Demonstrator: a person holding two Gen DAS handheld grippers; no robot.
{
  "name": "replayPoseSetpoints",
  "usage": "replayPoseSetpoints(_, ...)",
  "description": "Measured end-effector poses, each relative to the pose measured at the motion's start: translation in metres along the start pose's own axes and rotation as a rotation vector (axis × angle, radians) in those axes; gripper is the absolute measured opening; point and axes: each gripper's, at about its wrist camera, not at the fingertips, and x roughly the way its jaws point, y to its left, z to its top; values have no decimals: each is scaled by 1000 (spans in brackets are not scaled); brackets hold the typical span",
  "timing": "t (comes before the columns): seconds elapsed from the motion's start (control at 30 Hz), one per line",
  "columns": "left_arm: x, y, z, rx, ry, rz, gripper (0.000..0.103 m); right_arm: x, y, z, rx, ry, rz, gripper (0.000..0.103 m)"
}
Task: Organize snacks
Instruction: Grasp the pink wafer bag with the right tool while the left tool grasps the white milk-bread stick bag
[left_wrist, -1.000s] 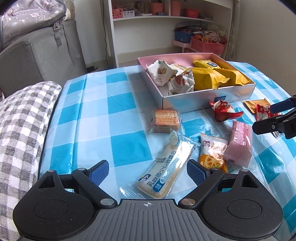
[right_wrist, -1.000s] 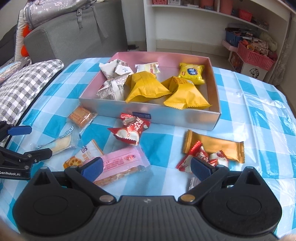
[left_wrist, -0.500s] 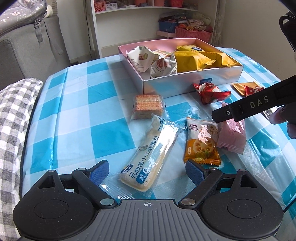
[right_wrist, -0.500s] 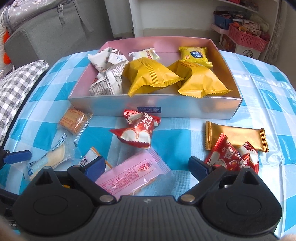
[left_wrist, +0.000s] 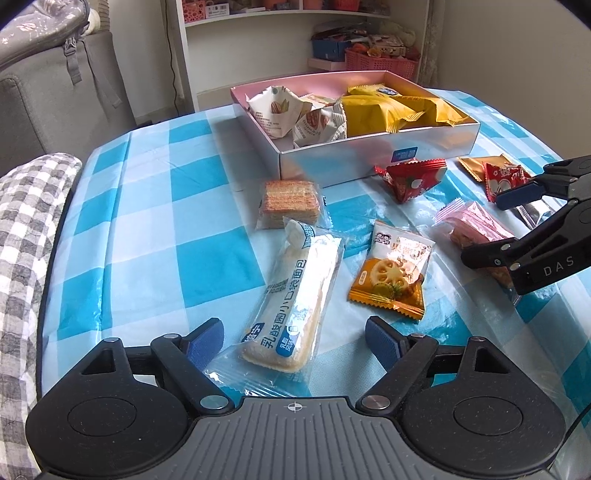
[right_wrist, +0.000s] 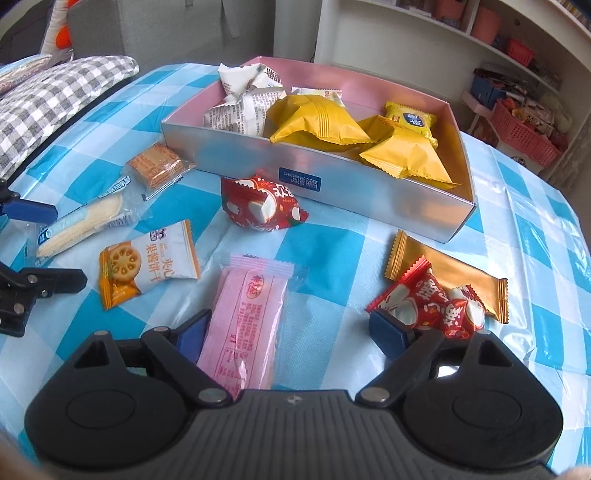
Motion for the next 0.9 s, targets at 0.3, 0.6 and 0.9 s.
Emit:
replayPoseSetpoints(0.3,-1,-6,3,-6,-8,-6,64,-4,5,1,-32,3,31,72)
replayPoseSetpoints(0.6,-2,-5,7,-53,-4,7,42,-8,7,1,-28,15,34,49)
replayPoseSetpoints(0.9,-4,-3,11,-107,-2,15,29,-11,7,4,-34,8,33,30)
